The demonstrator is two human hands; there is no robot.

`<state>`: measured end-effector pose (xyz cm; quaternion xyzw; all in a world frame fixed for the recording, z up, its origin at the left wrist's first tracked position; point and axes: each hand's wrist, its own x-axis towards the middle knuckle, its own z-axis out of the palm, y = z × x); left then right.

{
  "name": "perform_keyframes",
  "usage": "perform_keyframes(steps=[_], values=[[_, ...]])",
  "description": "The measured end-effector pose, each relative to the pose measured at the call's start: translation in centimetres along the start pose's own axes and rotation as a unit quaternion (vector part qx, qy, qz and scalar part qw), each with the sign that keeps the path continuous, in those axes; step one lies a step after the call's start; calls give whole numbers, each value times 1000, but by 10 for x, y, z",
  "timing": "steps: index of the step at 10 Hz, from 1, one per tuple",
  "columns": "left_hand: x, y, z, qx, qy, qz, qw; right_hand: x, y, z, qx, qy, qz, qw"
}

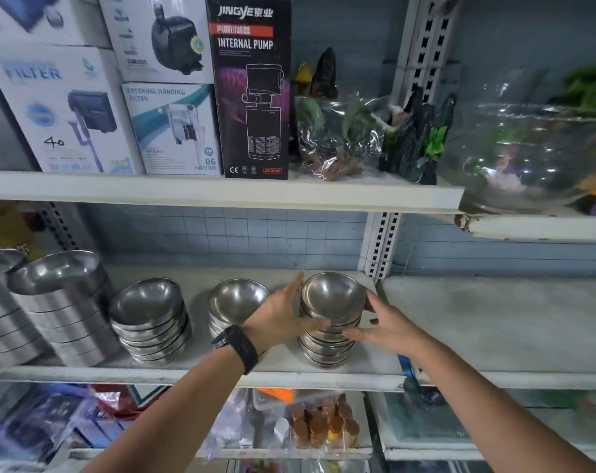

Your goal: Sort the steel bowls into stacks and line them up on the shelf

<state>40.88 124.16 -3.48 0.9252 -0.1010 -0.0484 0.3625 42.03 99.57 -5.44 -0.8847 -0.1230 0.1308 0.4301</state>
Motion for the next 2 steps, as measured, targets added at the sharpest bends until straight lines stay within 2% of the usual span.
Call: perform_keyframes(steps=[1, 2], values=[[-12, 14, -10, 45, 22, 21, 999, -10, -8, -10, -59, 3, 15, 998], [-27, 23, -20, 143, 77, 56, 985, -28, -26, -20, -199, 36, -4, 979]])
